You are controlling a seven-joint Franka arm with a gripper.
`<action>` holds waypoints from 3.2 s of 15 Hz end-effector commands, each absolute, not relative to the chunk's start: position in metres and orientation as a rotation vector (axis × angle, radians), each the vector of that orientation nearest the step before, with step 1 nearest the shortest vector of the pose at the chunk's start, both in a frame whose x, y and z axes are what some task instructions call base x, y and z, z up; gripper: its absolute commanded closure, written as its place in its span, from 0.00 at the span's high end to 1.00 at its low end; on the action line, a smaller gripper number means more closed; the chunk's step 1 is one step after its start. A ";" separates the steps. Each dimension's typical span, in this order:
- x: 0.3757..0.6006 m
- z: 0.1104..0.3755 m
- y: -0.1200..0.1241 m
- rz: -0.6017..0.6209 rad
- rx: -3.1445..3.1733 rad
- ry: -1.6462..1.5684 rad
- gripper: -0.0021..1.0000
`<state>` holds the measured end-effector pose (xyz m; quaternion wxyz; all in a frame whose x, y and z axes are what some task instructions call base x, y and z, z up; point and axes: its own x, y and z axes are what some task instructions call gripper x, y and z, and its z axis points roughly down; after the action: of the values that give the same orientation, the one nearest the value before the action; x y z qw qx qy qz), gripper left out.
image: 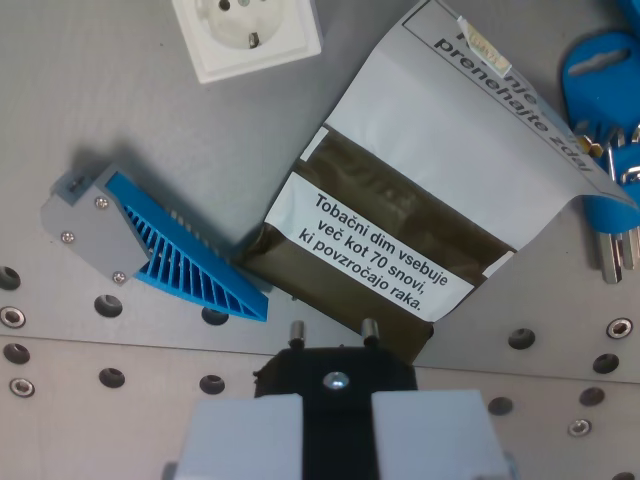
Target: Move above the white socket
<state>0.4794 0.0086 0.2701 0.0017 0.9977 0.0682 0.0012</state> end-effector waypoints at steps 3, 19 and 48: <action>0.479 0.270 0.009 0.004 3.131 0.213 0.00; 0.486 0.255 0.013 0.031 3.134 0.286 0.00; 0.528 0.156 0.042 0.000 3.171 0.514 0.00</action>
<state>0.5197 0.0401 0.1595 0.0008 0.9916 0.1295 0.0043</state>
